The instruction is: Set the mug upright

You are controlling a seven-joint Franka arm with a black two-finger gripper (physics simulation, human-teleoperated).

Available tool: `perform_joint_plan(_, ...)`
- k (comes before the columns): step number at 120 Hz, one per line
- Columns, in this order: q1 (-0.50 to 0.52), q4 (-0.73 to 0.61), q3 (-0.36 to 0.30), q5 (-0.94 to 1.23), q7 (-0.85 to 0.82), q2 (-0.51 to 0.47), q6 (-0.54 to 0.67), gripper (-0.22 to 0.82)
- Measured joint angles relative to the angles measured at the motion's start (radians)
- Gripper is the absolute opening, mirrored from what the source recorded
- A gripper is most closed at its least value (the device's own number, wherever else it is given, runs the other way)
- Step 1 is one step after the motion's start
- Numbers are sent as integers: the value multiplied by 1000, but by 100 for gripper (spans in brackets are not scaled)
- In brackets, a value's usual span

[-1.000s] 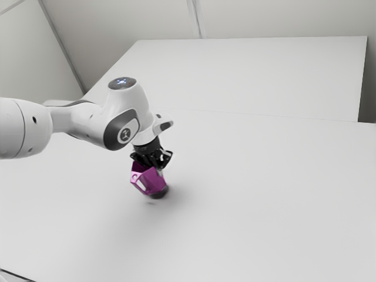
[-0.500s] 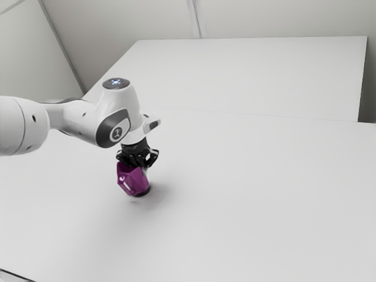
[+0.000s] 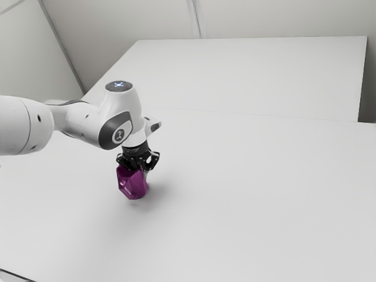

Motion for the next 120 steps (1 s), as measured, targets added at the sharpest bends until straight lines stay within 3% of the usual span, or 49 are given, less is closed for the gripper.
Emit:
perform_joint_plan(20,2,13,0,-20,14,0,1,28)
perform_joint_plan(41,1,40,0,-40,35,-2,-3,46)
perform_joint_plan(80,-2,115,1,-73,87,-19,-42,57)
perform_joint_plan(104,38,235,-15,-81,166,-25,-138,59)
perform_joint_plan(112,113,277,-73,-79,200,-28,-181,60)
perform_joint_plan(120,248,319,-189,-78,233,-28,-227,60)
